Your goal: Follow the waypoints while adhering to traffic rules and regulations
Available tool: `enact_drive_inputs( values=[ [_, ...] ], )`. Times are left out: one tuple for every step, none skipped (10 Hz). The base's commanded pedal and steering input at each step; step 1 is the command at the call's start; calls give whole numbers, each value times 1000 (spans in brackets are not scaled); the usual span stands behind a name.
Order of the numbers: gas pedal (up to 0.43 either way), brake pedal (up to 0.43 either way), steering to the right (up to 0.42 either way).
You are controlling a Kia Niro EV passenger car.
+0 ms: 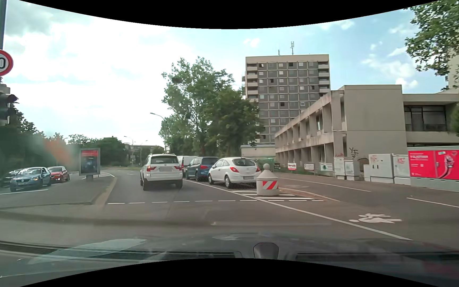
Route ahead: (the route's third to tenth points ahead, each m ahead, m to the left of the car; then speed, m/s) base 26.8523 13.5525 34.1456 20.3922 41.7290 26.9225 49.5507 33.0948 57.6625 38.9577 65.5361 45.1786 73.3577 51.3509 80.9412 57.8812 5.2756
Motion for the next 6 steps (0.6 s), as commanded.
enact_drive_inputs(
  values=[
    [118,0,-255],
    [130,0,-255],
    [157,0,-255],
    [177,0,-255],
    [189,0,-255],
    [189,0,-251]
  ],
)
